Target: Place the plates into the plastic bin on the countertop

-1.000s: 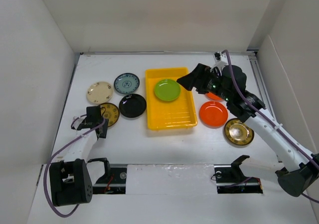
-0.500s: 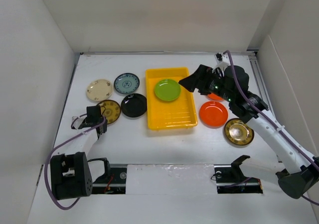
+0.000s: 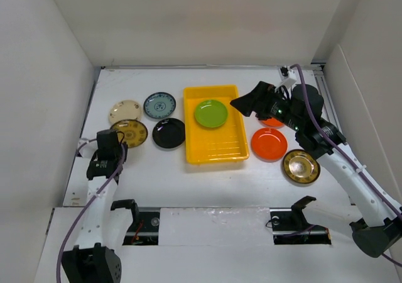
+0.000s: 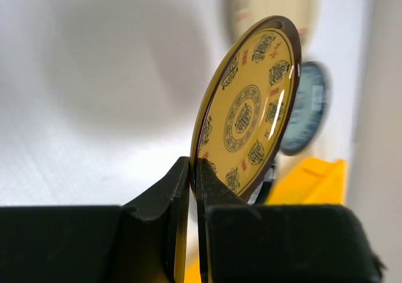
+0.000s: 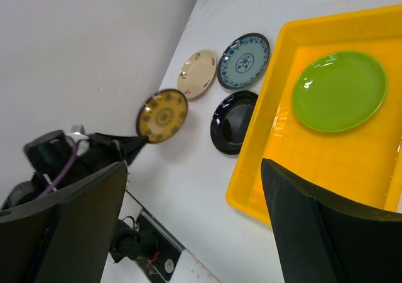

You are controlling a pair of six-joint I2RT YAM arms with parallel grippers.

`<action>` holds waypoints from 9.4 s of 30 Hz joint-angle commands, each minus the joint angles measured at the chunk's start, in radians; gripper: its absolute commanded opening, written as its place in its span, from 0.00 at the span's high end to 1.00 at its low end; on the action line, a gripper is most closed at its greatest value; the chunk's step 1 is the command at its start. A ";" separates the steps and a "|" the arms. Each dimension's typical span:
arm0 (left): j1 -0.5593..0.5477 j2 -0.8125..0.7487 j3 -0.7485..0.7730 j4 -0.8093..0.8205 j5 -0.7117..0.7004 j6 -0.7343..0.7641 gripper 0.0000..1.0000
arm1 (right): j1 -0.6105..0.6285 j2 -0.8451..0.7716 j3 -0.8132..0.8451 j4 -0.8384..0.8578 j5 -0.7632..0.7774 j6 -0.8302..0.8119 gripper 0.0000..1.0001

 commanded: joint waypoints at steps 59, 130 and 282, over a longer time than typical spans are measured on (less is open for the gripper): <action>0.048 0.732 0.272 0.464 0.118 0.192 0.00 | -0.259 -0.031 -0.122 0.004 -0.048 -0.063 0.04; -0.504 1.063 0.847 0.355 0.357 0.483 0.59 | -0.833 0.462 -0.174 0.179 -0.097 0.030 0.06; -0.350 0.753 0.553 0.400 0.034 0.352 0.00 | -0.468 -0.197 -0.331 -0.106 0.010 -0.028 0.09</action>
